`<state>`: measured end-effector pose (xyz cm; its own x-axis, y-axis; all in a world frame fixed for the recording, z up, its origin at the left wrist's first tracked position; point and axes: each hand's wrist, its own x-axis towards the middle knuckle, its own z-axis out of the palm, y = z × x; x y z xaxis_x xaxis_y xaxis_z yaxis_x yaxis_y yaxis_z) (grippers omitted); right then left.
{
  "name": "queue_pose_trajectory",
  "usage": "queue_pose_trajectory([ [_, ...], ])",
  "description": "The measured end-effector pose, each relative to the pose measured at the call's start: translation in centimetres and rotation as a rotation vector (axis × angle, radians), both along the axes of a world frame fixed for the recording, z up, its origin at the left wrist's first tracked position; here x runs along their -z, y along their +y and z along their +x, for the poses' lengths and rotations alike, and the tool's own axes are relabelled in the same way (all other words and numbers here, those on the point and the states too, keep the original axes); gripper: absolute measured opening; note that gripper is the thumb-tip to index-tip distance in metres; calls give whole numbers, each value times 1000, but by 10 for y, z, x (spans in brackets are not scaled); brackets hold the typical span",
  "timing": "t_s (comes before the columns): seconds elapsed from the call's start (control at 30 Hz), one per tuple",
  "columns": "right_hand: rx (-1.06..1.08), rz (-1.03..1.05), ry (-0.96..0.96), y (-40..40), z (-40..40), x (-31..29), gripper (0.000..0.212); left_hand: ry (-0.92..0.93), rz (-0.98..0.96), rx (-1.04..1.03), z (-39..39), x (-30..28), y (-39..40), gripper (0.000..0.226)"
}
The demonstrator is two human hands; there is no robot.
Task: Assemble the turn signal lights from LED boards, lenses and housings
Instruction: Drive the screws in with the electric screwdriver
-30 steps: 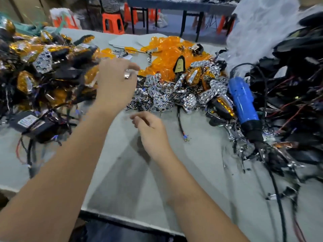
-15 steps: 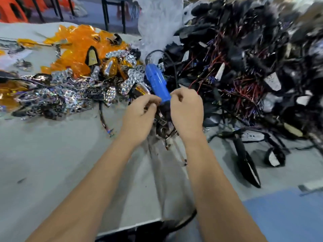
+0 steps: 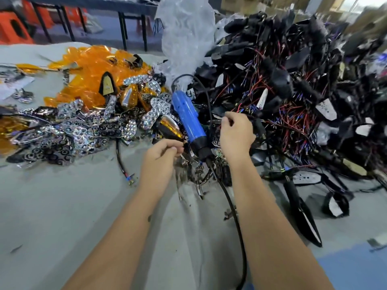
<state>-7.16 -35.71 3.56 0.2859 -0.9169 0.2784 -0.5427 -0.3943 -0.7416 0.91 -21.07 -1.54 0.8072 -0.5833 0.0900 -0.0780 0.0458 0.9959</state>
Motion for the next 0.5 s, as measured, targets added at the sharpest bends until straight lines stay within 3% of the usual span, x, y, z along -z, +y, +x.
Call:
queue_pose_trajectory([
  [0.1,88,-37,-438,10,3,-14,24,14,-10,10,-1,0,1,34],
  [0.2,68,17,-637,16,5,-29,32,66,-27,12,-2,-1,1,32],
  [0.37,-19,34,-652,29,3,-31,29,77,-35,7,-2,-2,1,32],
  [0.5,-123,67,-510,43,3,-13,30,125,-88,15,-2,-4,0,37],
])
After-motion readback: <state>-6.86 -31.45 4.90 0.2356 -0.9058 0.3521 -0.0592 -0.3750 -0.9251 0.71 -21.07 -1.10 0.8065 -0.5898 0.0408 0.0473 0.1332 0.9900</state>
